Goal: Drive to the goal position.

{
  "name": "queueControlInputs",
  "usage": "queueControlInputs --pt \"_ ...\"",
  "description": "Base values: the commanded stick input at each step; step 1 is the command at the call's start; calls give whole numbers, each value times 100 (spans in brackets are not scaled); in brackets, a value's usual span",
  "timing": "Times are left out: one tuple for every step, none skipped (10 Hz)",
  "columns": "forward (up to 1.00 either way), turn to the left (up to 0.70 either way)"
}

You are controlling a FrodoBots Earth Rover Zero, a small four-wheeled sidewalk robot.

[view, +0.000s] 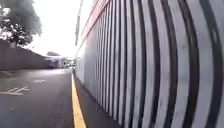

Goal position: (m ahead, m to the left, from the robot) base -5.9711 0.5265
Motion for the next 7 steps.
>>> queueControlInputs --pt "0 0" --pt "0 0" --pt "0 0" --pt "0 0" --pt "0 0" --pt "0 0" --pt "0 0"
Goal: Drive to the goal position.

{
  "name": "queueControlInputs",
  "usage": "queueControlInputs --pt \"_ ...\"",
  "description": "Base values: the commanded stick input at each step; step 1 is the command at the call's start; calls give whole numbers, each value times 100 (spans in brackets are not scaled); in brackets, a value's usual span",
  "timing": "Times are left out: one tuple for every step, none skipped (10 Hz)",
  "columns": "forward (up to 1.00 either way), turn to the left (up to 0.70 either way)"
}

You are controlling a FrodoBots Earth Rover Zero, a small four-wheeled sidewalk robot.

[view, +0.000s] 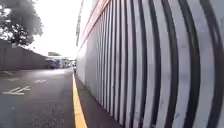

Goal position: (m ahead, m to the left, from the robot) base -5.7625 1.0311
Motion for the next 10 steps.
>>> queueControlInputs --pt "0 3" --pt "15 27" --pt "30 51" --pt "30 50" --pt "30 50" --pt "31 51" --pt "31 45" --pt "31 30" --pt "31 0" --pt "31 0"
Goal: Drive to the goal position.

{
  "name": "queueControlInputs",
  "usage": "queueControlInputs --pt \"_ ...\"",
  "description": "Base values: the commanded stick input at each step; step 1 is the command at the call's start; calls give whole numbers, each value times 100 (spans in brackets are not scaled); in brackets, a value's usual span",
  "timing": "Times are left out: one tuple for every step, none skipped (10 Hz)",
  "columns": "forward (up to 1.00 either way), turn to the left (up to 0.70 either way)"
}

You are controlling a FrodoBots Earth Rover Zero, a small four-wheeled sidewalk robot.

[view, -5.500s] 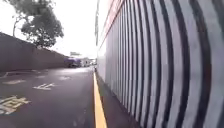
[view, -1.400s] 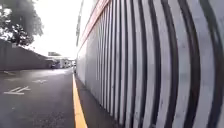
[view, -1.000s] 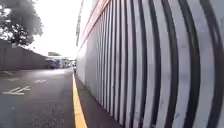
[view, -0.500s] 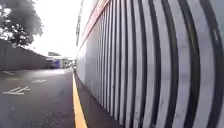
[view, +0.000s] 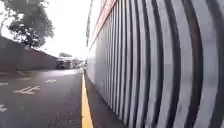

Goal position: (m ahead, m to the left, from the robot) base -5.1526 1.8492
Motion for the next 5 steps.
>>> queueControlInputs --pt "32 0" --pt "32 0" --pt "31 0" --pt "32 0" --pt "32 0"
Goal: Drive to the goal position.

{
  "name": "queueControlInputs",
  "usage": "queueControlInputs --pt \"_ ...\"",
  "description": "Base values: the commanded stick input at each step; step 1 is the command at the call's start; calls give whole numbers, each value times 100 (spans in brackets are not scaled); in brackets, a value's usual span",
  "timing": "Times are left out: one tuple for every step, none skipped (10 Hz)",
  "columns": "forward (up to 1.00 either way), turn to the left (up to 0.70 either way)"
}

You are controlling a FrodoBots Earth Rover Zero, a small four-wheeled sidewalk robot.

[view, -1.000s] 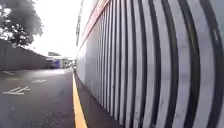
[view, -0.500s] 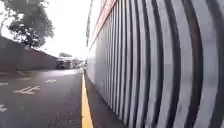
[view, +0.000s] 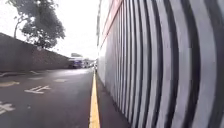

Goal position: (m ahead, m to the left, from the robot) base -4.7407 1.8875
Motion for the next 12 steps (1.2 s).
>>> queueControlInputs --pt "31 7" --pt "31 30" --pt "32 48" --pt "33 18" --pt "32 0" --pt "31 0" --pt "32 0" --pt "32 0" --pt "31 0" --pt "31 0" --pt "31 0" --pt "31 0"
